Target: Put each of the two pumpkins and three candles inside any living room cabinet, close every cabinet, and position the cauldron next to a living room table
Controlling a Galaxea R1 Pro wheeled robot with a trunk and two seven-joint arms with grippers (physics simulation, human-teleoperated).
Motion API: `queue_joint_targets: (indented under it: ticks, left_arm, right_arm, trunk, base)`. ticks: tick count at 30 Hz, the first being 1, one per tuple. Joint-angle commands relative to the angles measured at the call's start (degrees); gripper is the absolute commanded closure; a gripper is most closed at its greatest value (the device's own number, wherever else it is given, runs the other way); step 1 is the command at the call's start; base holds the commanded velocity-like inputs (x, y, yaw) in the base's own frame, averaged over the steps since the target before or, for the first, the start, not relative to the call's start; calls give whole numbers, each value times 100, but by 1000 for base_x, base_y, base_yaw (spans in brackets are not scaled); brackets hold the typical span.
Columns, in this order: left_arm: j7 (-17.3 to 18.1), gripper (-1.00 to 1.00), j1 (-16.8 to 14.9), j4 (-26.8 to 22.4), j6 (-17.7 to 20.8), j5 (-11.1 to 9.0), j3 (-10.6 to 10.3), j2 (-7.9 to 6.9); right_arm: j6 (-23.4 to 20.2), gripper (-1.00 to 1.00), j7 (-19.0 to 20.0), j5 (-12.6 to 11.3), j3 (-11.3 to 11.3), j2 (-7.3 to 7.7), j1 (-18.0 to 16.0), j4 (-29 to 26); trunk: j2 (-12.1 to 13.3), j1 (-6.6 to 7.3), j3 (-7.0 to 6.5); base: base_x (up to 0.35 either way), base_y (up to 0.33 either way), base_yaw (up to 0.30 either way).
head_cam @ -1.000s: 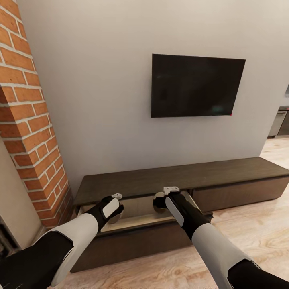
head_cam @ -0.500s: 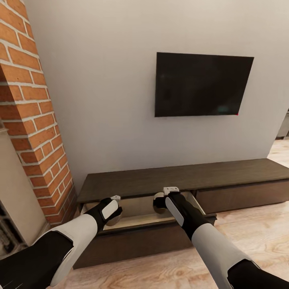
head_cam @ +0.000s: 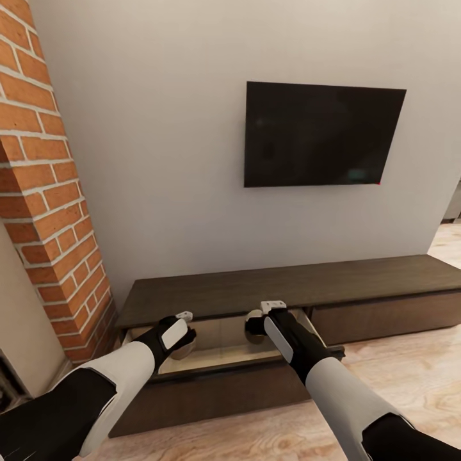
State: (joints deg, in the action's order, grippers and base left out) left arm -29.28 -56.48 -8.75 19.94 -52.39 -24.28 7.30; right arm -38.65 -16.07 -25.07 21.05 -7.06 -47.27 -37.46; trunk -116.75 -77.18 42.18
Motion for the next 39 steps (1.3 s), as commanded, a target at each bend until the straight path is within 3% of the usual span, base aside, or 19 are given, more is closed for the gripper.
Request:
queue_joint_targets:
  ticks: [1,17,26,29,35,37,39]
  left_arm:
    - [-9,100,-3,-1,28,-36,-51,-5]
    - [216,100,-3,74,32,-35,-59,0]
    - [289,100,-3,75,59,-33,-52,-7]
    - [280,100,-3,70,94,-52,-52,-6]
    - [284,100,-2,222,140,-76,-49,1]
    - [283,100,-3,270,254,-83,-45,5]
    - [283,100,-3,295,635,-93,-32,13]
  right_arm:
    - [-9,100,-54,-59,28,2,-4,42]
    - [39,100,-47,-55,23,3,-7,402]
    - [-18,100,-67,-71,0,-5,-11,725]
    - [-36,100,-71,-77,-174,-5,-11,726]
    - [-37,100,-68,-77,-187,-5,-11,717]
    - [-37,100,-67,-77,-188,-5,-11,715]
    - [-37,100,-64,-77,-189,-5,-11,714]
  trunk:
    - [-3,0,6]
    - [-3,0,6]
    - [-3,0,6]
    - [-3,0,6]
    - [-3,0,6]
    - [-3,0,6]
    - [-3,0,6]
  base:
    - [31,-9,0]
    - [203,-1,0]
    - [19,0,0]
    - [0,0,0]
    - [0,0,0]
    - [0,0,0]
    - [0,0,0]
